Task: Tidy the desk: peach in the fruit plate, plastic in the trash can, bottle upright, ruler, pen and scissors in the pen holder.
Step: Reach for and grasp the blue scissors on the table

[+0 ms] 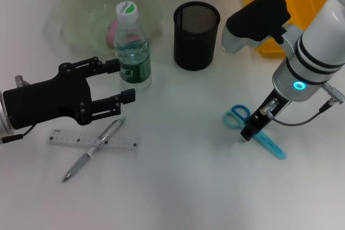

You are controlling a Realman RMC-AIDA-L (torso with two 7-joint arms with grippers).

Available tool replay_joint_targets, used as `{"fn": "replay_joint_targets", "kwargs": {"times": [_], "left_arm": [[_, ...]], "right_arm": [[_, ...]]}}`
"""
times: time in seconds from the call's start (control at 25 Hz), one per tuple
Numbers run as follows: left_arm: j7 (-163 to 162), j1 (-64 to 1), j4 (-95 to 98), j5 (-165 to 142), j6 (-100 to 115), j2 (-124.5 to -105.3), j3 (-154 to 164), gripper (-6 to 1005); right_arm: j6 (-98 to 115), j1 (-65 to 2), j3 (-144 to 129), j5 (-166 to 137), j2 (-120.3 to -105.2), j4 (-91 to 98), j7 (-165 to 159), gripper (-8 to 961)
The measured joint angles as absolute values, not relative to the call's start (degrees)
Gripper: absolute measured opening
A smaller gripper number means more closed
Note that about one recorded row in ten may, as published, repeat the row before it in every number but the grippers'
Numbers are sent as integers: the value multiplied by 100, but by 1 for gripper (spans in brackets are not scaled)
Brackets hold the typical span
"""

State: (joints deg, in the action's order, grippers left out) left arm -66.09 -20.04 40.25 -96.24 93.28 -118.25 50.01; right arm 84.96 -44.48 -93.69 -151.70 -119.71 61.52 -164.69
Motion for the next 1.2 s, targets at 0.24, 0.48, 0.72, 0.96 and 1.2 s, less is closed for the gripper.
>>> {"fn": "replay_joint_targets", "kwargs": {"times": [0.24, 0.48, 0.72, 0.96, 1.2], "left_arm": [[-6609, -2004, 4025, -9624, 9324, -11830, 5001, 725], [-6609, -2004, 4025, -9624, 9307, -11830, 5001, 725], [-6609, -2004, 4025, -9624, 9307, -11830, 5001, 725], [-6604, -2017, 4025, -9624, 9299, -11831, 5001, 725], [-6601, -2028, 4026, -9624, 9298, -11830, 5001, 724]], "right_arm": [[8499, -4451, -9369, -15170, -11971, 6152, -16467, 475], [8493, -4454, -9369, -15174, -11971, 6152, -16464, 475], [8495, -4456, -9415, -15170, -11971, 6145, -16462, 474], [8498, -4456, -9477, -15169, -11971, 6143, -16461, 474], [8494, -4456, -9493, -15170, -11971, 6137, -16462, 476]]}}
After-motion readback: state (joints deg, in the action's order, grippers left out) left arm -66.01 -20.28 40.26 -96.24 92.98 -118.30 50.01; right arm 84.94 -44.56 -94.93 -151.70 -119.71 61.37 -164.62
